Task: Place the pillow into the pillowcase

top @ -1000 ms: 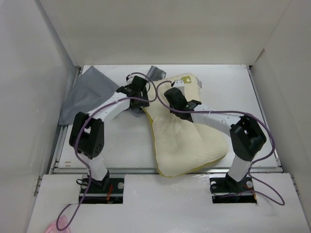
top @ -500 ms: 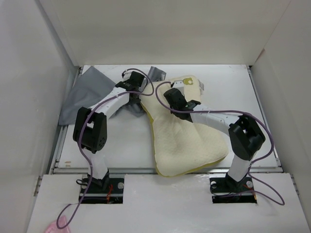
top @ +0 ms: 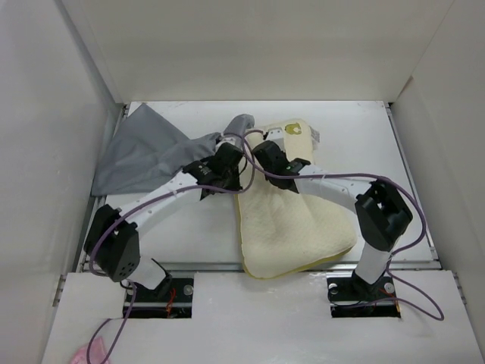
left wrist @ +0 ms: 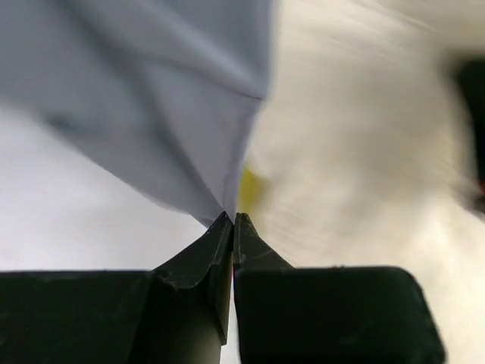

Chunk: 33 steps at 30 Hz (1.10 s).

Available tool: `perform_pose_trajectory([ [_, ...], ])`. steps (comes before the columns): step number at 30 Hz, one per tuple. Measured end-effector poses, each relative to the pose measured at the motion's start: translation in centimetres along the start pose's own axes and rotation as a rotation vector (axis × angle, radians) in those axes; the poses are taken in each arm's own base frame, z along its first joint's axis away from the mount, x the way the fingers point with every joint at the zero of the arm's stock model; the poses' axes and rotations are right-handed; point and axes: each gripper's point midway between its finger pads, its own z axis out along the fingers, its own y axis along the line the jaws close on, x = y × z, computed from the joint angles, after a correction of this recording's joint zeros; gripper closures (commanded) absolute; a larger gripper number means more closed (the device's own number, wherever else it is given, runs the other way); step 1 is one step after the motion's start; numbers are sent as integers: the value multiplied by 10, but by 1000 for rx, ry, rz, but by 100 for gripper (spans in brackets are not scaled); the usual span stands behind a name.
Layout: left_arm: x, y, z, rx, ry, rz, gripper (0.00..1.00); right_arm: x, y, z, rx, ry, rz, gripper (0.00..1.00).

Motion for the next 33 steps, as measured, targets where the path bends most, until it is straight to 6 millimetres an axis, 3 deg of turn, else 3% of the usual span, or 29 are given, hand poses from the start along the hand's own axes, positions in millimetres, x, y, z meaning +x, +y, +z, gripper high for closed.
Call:
perform_pose_trajectory([
  [2,20,-34,-20,135,17,31,100,2,8,-4,-16,-3,-21,100],
  [5,45,-58,-26,218,74,26,100,7,25,-13,-62,0,-52,100],
  [6,56,-60,-25,224,103,27,90,9,29,-14,-76,1,-57,100],
  [9,104,-60,-28,228,235,70,1,13,34,-20,-108,3,-67,100],
  [12,133,-62,-43,230,319,128,1,18,34,-22,-122,-6,-71,100],
  [14,132,-60,-52,204,330,146,1,22,29,-26,-127,-13,-74,100],
  [17,92,-54,-61,133,242,129,1,23,21,-34,-128,-33,-69,100],
  [20,12,-52,-72,111,52,77,1,29,13,-38,-115,-39,-81,100],
  [24,-103,-20,-75,38,-174,-27,1,42,10,-42,-126,-44,-120,100],
  [26,-152,-5,-65,4,-239,-47,1,48,11,-44,-134,-46,-144,100],
  [28,-186,1,-48,-18,-266,-31,1,48,12,-47,-144,-56,-154,100],
  [31,-198,-6,-2,-33,-223,40,1,47,12,-48,-151,-64,-165,100],
  [33,-182,-12,35,-29,-138,100,1,47,12,-48,-151,-64,-170,100],
])
